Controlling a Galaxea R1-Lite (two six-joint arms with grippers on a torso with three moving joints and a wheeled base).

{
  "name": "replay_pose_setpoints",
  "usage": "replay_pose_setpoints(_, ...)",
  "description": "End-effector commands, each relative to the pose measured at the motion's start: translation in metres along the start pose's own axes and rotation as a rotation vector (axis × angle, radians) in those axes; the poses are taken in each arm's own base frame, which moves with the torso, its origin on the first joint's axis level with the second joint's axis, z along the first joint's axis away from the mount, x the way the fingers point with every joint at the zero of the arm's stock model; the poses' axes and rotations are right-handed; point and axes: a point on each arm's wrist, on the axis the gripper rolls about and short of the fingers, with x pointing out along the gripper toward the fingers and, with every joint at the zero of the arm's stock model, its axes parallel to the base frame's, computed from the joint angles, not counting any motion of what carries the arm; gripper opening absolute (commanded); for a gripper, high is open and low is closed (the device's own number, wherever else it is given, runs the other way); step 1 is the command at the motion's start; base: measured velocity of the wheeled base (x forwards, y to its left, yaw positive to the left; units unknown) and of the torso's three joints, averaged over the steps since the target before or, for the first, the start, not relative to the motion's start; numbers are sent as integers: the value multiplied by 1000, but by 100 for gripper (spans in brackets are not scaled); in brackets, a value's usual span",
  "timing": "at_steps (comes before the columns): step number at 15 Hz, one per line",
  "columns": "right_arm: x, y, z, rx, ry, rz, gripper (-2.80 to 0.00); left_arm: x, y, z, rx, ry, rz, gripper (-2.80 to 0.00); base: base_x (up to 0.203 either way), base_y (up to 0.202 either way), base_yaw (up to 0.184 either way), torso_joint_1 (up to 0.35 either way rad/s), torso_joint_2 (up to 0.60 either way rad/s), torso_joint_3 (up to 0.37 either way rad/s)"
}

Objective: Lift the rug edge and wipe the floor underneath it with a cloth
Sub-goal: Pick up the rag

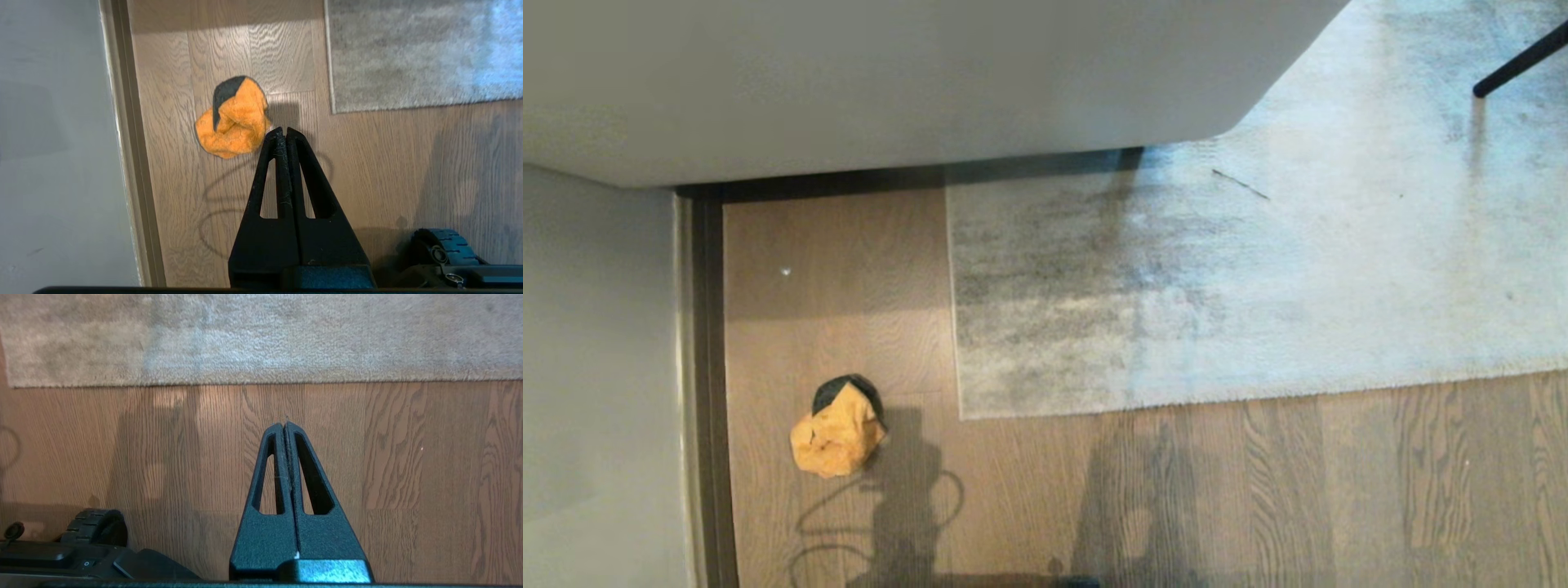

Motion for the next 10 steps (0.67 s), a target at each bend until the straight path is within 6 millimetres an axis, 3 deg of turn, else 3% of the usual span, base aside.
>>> replay_pose_setpoints(1, 0, 0, 0, -1, 1, 1, -280, 0, 0, 0, 0, 0, 1, -280, 0, 0, 0, -2, 2, -202)
replay_pose_setpoints(10, 0, 0, 0, -1, 1, 1, -280, 0, 0, 0, 0, 0, 1, -280, 0, 0, 0, 2, 3, -200)
